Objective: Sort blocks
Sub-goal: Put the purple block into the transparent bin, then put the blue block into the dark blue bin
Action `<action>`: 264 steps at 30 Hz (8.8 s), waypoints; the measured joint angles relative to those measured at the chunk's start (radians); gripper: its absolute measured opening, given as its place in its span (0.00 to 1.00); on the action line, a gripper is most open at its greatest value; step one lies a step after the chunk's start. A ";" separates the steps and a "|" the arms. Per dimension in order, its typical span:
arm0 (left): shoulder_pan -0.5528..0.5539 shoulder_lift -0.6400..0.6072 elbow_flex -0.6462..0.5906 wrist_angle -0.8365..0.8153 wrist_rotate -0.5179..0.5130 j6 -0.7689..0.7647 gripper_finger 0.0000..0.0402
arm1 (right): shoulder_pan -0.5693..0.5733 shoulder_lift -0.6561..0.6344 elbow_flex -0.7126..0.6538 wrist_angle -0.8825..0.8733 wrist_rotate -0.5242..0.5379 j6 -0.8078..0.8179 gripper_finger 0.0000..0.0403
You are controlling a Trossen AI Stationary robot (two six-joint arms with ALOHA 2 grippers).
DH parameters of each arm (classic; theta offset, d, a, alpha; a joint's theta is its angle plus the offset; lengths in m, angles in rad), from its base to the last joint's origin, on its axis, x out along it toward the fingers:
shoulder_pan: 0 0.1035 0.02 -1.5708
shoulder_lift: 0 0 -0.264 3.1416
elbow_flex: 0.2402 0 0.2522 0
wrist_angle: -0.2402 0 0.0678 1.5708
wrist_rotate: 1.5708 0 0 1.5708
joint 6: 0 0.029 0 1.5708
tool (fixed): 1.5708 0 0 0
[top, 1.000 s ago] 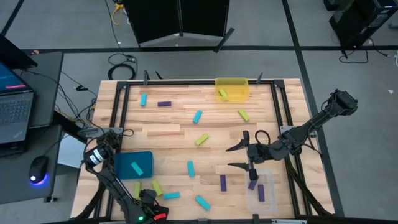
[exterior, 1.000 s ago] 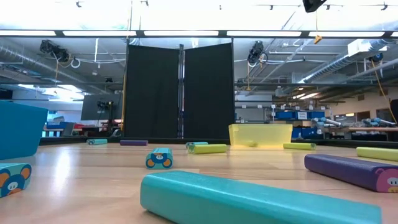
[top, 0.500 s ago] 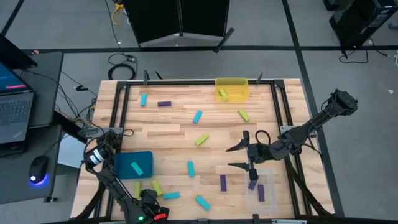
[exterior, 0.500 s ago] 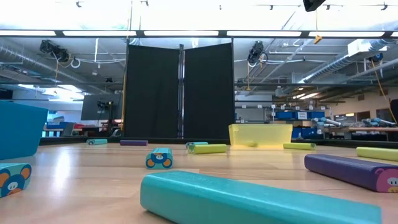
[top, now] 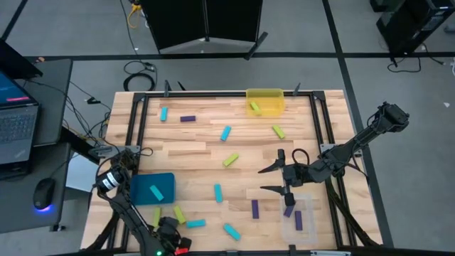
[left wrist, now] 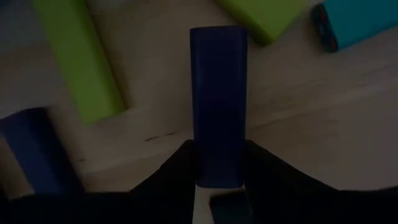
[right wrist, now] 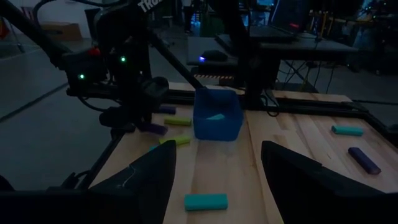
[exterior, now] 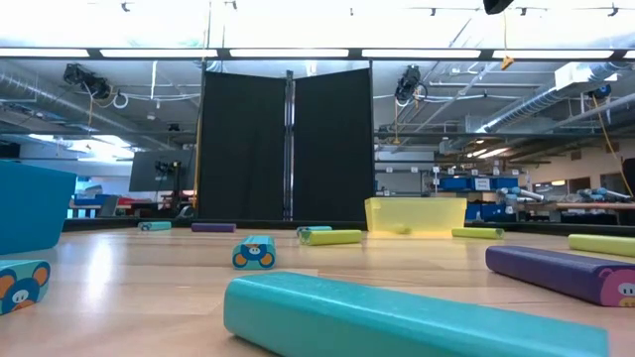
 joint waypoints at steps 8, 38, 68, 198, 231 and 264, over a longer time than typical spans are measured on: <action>0.000 -0.001 0.062 -0.035 -0.090 0.012 0.28 | -0.001 0.000 0.000 0.000 0.000 0.000 0.61; 0.354 -0.005 0.129 0.164 -0.622 0.695 0.29 | 0.003 -0.007 0.377 -0.295 -0.008 -0.263 0.61; 0.715 0.220 0.197 1.440 -0.159 1.651 0.29 | -0.001 -0.204 0.767 -0.632 -0.029 -0.411 0.61; 0.385 -1.495 -1.172 1.608 -0.791 2.256 0.25 | -0.181 0.541 0.593 -0.529 0.235 0.459 0.61; 0.371 -1.908 -1.172 1.152 -0.772 2.219 0.25 | -0.250 1.181 1.300 -1.009 0.033 0.879 0.62; 0.371 -1.907 -1.172 1.129 -0.763 2.204 0.25 | -0.188 1.288 1.284 -1.118 -0.027 1.240 0.72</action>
